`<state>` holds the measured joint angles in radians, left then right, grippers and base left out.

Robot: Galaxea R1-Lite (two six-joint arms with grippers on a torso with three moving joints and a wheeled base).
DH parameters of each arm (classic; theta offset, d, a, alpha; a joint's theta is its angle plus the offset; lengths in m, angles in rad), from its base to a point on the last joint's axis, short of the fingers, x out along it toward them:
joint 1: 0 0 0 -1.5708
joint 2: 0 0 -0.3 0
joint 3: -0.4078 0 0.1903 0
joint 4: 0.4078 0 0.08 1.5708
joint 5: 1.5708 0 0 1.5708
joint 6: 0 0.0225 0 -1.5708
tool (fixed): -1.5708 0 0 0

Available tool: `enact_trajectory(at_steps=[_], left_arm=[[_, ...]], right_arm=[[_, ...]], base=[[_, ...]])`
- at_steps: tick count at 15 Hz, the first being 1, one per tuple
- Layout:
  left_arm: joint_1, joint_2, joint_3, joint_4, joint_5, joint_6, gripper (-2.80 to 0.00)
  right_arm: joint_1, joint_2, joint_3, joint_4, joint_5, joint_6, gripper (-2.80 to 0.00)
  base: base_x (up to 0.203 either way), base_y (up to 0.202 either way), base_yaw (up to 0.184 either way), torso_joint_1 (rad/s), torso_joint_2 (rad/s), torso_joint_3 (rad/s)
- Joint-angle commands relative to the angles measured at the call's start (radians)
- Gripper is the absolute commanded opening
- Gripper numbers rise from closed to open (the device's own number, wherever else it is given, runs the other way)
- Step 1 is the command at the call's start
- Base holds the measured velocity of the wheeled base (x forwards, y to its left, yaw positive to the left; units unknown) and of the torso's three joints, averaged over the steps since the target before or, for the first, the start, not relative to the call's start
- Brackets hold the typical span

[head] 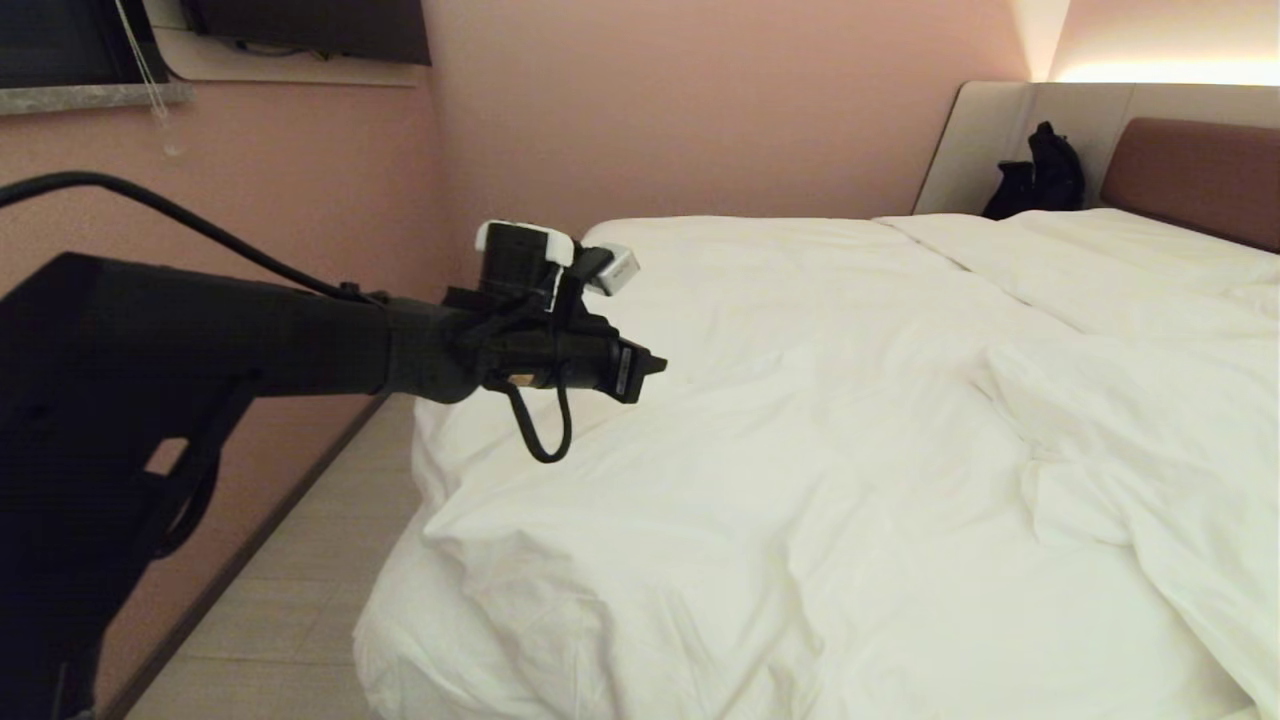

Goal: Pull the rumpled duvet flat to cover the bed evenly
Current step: Flatten the corners of the folded blanket

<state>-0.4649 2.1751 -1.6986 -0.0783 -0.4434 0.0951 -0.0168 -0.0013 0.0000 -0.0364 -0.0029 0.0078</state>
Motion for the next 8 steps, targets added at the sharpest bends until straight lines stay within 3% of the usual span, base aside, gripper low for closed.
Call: enact_trajectory(at_steps=[1,8], left_arm=[[-0.011,0.104,-0.084,0.011,-0.002,0.006,0.0],[-0.027,0.27,-0.257,-0.005,-0.003,0.083,0.0]], right_arm=[[0.0,0.001,0.0,0.0,0.0,0.001,-2.8],[0.0,0.001,0.0,0.0,0.0,0.001,-2.8]], base=[[0.0,0.0,0.0,0.0,0.0,0.0],[0.0,0.0,0.0,0.0,0.0,0.0]])
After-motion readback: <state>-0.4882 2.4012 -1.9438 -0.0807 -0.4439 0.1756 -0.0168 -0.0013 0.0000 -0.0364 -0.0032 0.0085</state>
